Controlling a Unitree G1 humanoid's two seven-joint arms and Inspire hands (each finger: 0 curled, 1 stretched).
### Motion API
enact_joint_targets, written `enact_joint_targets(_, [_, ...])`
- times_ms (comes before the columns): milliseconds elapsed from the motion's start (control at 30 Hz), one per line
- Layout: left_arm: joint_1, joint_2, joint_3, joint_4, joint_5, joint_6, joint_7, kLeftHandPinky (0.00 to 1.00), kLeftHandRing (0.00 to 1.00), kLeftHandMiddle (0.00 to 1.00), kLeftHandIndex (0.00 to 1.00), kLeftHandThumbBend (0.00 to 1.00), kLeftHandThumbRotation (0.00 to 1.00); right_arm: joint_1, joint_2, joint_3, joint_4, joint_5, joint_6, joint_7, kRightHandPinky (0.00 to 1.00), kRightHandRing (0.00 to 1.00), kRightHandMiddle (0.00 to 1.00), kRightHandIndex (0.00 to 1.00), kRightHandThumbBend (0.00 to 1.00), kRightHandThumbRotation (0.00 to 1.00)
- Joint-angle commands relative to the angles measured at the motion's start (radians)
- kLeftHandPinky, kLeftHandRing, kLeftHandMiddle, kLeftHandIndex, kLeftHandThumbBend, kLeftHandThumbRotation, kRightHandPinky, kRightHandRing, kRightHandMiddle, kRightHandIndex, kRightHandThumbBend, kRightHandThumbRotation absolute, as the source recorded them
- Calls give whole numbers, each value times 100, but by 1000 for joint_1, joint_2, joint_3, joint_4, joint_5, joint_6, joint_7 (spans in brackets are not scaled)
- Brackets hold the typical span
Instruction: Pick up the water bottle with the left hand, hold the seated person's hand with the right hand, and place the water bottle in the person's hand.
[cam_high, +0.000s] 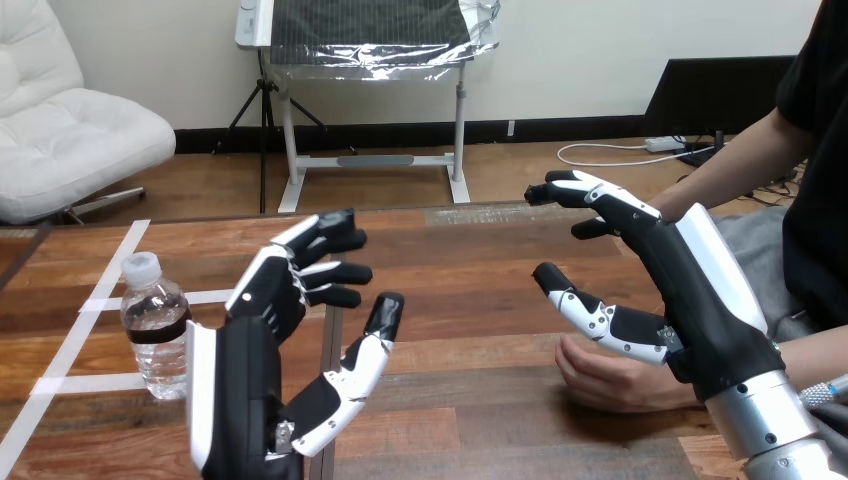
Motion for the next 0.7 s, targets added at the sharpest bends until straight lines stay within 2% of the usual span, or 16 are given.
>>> enact_joint_targets(0, [-34, -68, 54, -76, 5, -41, 16, 54, 62, 69, 71, 43, 5, -45, -22, -19, -12, 0, -20, -3, 73, 84, 87, 76, 40, 0])
enact_joint_targets(467, [-13, -76, 158, -194, 36, -58, 50, 53, 61, 68, 72, 43, 10, -42, -11, -16, -18, 11, -4, -1, 72, 84, 87, 76, 40, 0])
enact_joint_targets(667, [0, -88, 217, -225, 95, -61, 97, 53, 61, 68, 72, 47, 12, -44, -13, -12, -20, -11, -5, -6, 73, 84, 87, 76, 39, 0])
